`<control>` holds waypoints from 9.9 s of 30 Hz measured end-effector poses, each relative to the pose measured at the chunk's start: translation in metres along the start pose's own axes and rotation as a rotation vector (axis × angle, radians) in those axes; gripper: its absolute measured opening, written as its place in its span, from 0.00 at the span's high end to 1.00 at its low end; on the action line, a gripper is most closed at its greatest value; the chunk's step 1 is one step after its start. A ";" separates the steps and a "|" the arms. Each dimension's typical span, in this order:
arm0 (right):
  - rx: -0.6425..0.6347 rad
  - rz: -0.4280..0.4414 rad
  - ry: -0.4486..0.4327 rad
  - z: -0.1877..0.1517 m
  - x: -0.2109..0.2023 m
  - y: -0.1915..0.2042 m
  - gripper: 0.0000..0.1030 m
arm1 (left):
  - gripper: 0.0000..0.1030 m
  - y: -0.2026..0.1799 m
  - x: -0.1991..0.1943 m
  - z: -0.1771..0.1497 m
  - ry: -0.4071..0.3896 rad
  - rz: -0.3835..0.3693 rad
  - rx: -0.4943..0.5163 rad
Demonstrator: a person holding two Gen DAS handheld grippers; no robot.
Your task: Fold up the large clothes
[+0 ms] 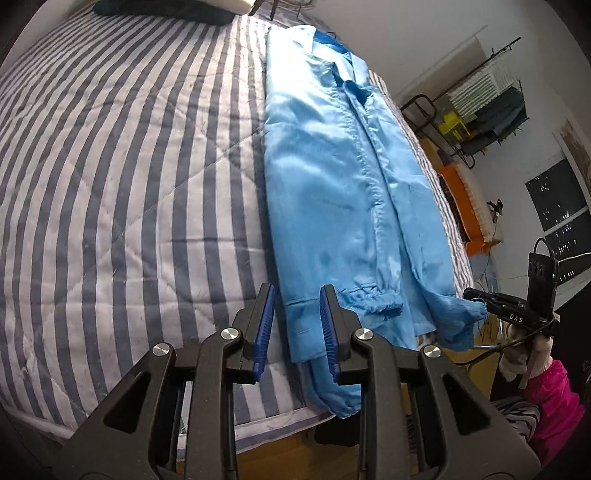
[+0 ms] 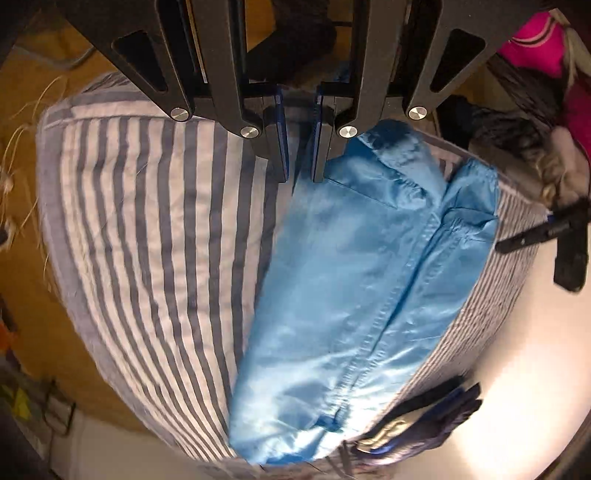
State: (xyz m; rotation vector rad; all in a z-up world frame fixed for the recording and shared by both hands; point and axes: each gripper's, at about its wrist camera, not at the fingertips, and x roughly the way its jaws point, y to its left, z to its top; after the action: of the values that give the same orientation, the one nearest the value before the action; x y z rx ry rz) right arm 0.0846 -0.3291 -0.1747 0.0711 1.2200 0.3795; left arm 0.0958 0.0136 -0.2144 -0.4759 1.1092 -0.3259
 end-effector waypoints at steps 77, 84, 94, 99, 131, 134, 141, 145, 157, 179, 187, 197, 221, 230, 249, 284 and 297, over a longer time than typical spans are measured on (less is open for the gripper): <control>0.093 0.470 -0.266 0.112 -0.012 0.016 0.95 | 0.98 -0.050 0.017 0.145 -0.043 -0.358 -0.070; 0.123 0.340 -0.246 0.173 0.018 0.001 0.95 | 0.98 -0.029 0.057 0.191 -0.060 -0.279 -0.139; 0.141 0.189 -0.140 0.224 0.081 -0.015 0.95 | 0.97 0.000 0.102 0.219 -0.051 -0.196 -0.201; 0.193 0.205 -0.105 0.225 0.098 -0.028 0.92 | 0.97 0.007 0.119 0.222 -0.042 -0.156 -0.200; -0.026 -0.123 -0.207 0.214 0.085 -0.018 0.53 | 0.80 0.006 0.122 0.222 0.026 -0.010 0.100; -0.034 -0.140 -0.187 0.214 0.096 -0.020 0.62 | 0.80 -0.001 0.132 0.224 0.013 0.010 0.128; -0.077 -0.221 -0.123 0.211 0.116 -0.013 0.70 | 0.80 -0.001 0.142 0.221 0.028 0.063 0.185; -0.089 -0.205 -0.171 0.214 0.093 -0.010 0.70 | 0.80 -0.006 0.117 0.230 -0.015 0.074 0.227; -0.113 -0.137 -0.338 0.260 0.045 -0.015 0.69 | 0.80 -0.029 0.100 0.307 -0.118 0.072 0.315; -0.047 -0.007 -0.266 0.453 0.153 -0.070 0.78 | 0.80 -0.034 0.260 0.490 -0.077 0.073 0.285; -0.057 -0.011 -0.196 0.492 0.209 -0.082 0.78 | 0.80 -0.024 0.309 0.514 -0.037 0.079 0.276; -0.095 0.045 -0.339 0.520 0.172 -0.102 0.57 | 0.34 -0.037 0.271 0.552 -0.159 0.069 0.273; -0.102 0.075 -0.378 0.544 0.171 -0.069 0.98 | 0.98 -0.081 0.250 0.547 -0.175 0.019 0.358; -0.128 0.089 -0.481 0.511 0.096 -0.036 0.98 | 0.98 -0.099 0.174 0.504 -0.253 -0.056 0.377; -0.177 0.113 -0.458 0.274 0.000 0.048 0.98 | 0.98 -0.122 0.052 0.274 -0.281 -0.066 0.460; 0.144 0.154 -0.352 0.082 -0.022 0.027 0.61 | 0.50 -0.001 -0.008 0.150 -0.116 -0.119 0.083; 0.397 0.235 -0.305 0.137 0.025 -0.023 0.57 | 0.50 0.042 0.065 0.218 -0.026 -0.145 -0.136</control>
State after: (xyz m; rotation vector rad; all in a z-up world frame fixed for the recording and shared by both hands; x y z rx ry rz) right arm 0.2243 -0.3222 -0.1546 0.5980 0.9705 0.3120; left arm 0.3216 0.0628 -0.2079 -0.6814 1.0778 -0.3713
